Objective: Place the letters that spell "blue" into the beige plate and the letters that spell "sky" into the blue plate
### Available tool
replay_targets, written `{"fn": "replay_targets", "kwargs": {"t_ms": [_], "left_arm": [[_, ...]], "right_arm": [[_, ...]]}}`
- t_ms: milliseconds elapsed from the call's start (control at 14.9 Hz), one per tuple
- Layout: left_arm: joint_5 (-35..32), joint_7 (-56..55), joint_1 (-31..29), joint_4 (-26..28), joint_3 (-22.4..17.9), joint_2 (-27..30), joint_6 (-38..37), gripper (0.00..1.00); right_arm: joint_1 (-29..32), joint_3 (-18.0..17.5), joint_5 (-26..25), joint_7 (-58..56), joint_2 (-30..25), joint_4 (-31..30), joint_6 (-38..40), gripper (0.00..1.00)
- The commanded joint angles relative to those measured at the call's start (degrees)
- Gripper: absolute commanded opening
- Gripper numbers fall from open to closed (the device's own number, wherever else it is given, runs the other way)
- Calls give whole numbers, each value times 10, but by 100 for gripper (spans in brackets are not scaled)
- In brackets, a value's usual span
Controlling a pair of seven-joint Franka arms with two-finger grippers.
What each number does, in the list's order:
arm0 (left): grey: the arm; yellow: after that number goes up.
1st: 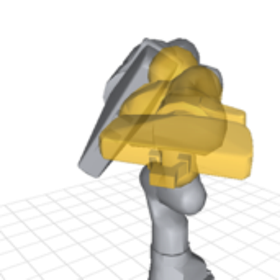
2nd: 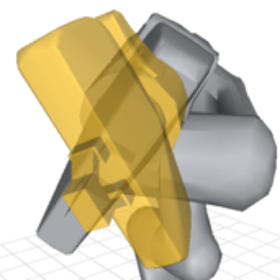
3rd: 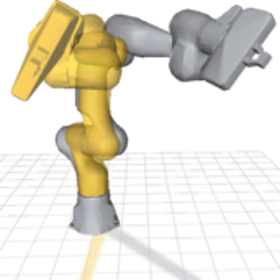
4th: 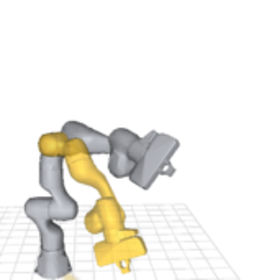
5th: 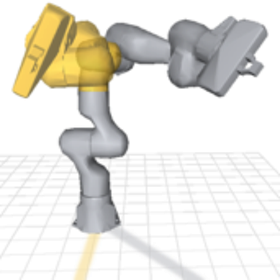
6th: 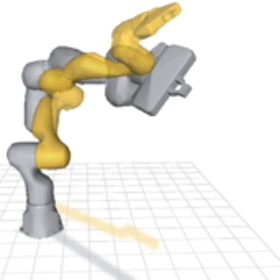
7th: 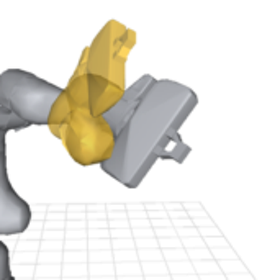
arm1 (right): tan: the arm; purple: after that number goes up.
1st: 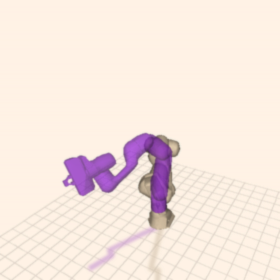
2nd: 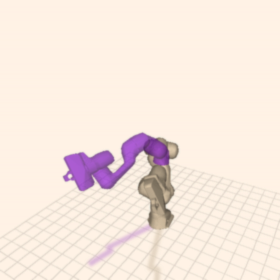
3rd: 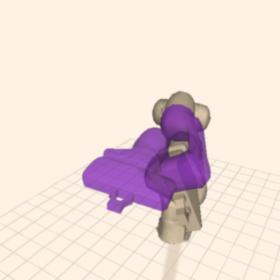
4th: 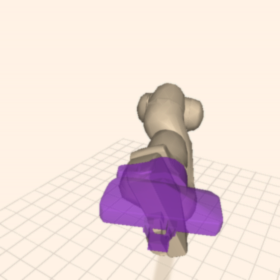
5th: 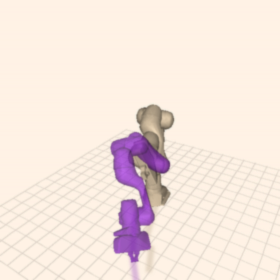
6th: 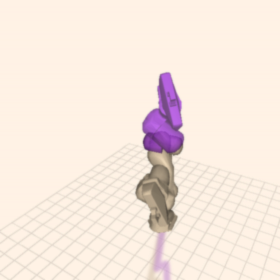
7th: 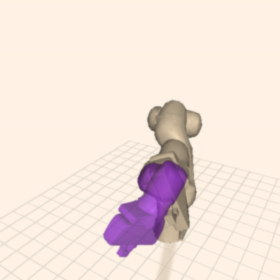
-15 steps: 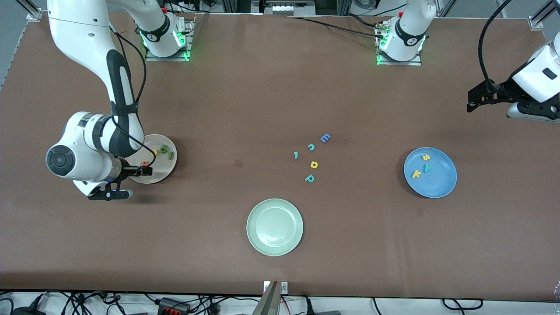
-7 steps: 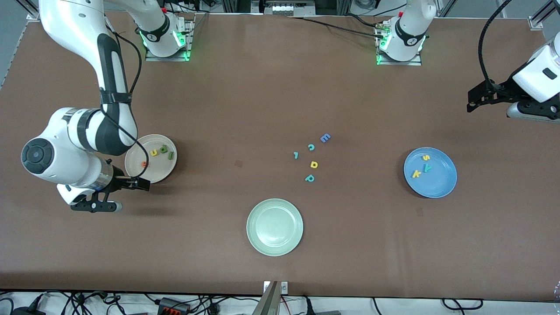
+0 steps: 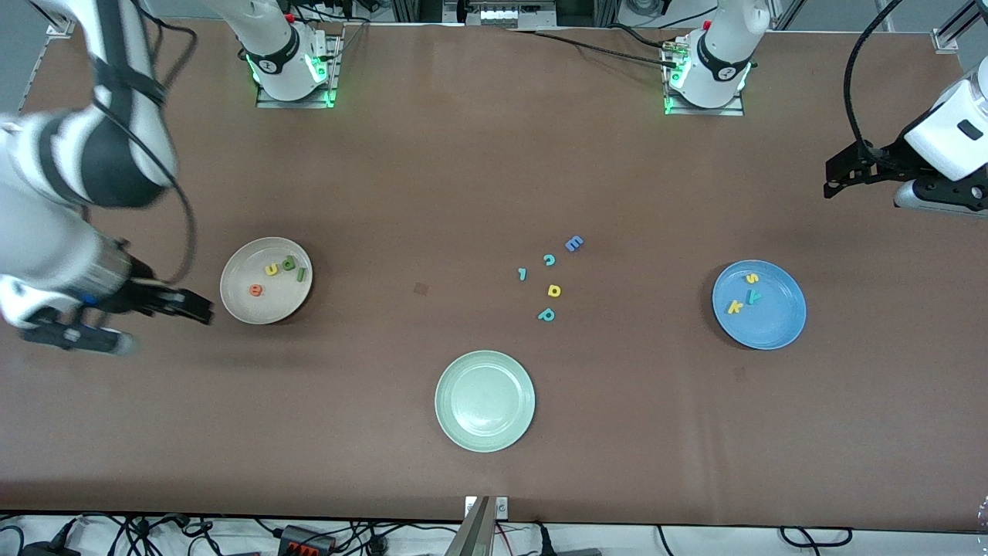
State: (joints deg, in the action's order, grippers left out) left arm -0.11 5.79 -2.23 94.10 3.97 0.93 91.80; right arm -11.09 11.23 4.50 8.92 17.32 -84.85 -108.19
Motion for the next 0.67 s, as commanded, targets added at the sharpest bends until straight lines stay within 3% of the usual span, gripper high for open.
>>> {"fn": "replay_targets", "kwargs": {"t_ms": [0,134,202,605], "left_arm": [[12,-3,0,-15,-1,-5,-9,100],[12,-3,0,-15,-1,-4,-13,100],[12,-3,0,-15,-1,-4,-14,100],[12,-3,0,-15,-1,-4,-18,100]], "right_arm": [[68,-50,-26,0,-70,-17,49,100],[131,-108,-60,-29,-105,-15,85,100],[147,-119,-64,-43,-116,-13,99,100],[150,-115,-64,-78,-136,-11,162,100]]}}
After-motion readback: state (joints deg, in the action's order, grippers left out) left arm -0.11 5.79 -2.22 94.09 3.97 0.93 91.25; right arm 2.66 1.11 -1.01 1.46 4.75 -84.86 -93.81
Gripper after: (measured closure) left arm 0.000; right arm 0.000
